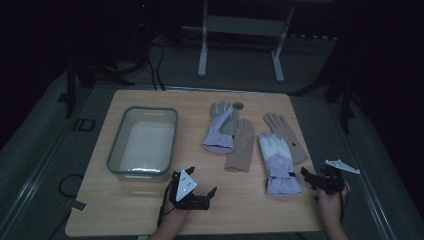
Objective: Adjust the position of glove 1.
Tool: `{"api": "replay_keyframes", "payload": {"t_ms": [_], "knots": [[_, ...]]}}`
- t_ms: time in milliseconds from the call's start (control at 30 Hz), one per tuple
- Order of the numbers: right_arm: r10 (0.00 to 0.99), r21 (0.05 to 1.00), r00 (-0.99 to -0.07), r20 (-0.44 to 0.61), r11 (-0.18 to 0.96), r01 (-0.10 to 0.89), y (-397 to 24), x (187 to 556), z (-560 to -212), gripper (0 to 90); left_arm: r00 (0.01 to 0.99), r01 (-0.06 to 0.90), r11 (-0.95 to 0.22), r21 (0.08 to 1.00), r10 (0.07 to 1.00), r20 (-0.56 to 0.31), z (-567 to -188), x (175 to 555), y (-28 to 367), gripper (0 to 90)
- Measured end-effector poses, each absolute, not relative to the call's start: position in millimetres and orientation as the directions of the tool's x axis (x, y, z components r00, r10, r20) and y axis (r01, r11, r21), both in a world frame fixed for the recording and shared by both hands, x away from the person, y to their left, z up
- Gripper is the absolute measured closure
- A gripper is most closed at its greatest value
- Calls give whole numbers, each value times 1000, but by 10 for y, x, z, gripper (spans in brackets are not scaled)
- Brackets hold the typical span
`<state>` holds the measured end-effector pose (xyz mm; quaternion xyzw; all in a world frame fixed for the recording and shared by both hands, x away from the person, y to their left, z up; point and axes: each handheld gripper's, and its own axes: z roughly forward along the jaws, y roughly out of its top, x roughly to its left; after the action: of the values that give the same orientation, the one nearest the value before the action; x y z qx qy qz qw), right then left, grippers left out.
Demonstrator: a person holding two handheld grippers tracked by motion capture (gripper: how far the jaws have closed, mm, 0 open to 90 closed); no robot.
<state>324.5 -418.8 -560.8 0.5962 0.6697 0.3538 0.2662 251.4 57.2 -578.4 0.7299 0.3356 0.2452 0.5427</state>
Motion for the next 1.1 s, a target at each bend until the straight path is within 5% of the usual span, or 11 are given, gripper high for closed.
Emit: {"api": "replay_keyframes", "payload": {"t_ms": [400, 1100], "knots": [[988, 798, -146, 51, 48, 601, -4204, 3227, -5512, 152, 658, 227, -182, 957, 753, -13, -5784, 2519, 576, 7], [970, 799, -245, -7, 153, 582, -3754, 3726, -4518, 113, 662, 233, -183, 955, 749, -18, -5783, 2521, 575, 7]]}}
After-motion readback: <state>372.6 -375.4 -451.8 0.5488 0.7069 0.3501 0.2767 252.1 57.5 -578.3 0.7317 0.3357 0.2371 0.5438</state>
